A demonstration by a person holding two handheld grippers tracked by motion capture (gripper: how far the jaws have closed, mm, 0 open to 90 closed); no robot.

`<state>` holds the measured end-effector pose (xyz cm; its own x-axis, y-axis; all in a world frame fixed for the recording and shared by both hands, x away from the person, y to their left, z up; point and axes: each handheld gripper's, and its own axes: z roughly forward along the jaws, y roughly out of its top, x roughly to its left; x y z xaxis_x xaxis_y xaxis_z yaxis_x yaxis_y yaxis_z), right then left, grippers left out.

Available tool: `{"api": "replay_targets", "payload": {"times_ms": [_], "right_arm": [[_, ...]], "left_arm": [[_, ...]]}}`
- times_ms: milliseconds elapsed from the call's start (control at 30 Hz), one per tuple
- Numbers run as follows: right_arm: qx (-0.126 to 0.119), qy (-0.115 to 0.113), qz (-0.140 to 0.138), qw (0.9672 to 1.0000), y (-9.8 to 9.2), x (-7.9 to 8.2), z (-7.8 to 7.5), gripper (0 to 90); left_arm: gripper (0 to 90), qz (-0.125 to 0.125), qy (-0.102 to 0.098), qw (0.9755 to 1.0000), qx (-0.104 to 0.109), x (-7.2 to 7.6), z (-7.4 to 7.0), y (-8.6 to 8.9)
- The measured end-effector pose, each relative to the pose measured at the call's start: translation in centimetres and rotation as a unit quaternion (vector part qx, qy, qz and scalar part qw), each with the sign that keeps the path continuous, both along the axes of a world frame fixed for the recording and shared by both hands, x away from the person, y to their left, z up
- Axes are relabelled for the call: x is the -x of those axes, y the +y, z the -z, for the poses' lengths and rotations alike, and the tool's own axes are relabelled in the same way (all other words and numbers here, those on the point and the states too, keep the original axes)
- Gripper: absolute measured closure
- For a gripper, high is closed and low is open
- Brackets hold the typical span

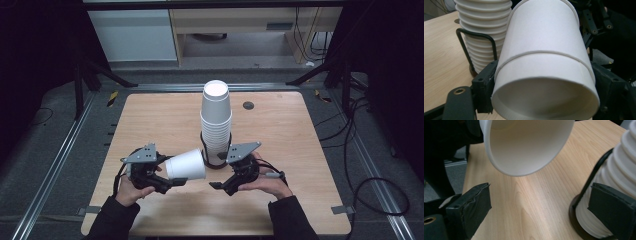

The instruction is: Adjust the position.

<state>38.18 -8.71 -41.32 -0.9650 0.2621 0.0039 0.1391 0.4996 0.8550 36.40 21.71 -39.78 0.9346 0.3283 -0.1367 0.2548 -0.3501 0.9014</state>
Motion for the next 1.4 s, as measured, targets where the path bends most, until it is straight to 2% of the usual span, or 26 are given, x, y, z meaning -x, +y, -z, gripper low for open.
{"api": "replay_targets", "payload": {"times_ms": [133,400,600,800,967,1233,1400], "right_arm": [[-0.013,0.012,-0.016,0.9997,0.4,0.2,0.2,5.2],[-0.014,0.029,-0.042,0.9986,1.1,0.4,0.7,5.2],[-0.019,0.039,-0.06,0.9973,1.5,0.5,0.9,5.2],[-0.006,0.044,-0.08,0.9958,2.0,0.8,1.2,4.9],[0.0,0.047,-0.09,0.9948,2.3,1.0,1.4,6.6],[0.005,0.047,-0.091,0.9948,2.3,0.9,1.5,8.4],[0.005,0.046,-0.089,0.995,2.1,0.9,1.5,8.5]], "left_arm": [[20.3,0.011,0.0,0.9999,0.007,0.2,0.1,-0.4],[20.3,0.039,0.006,0.9992,0.003,0.5,0.6,-1.6],[20.4,0.06,0.011,0.9981,-0.011,0.8,1.1,-2.6],[20.5,0.077,0.016,0.9966,-0.026,1.0,1.5,-3.2],[20.5,0.083,0.018,0.9958,-0.034,1.0,1.6,-3.4],[20.4,0.082,0.02,0.9955,-0.042,1.0,1.6,-3.5],[19.7,0.076,0.014,0.9962,-0.04,1.0,1.4,-3.3]]}}
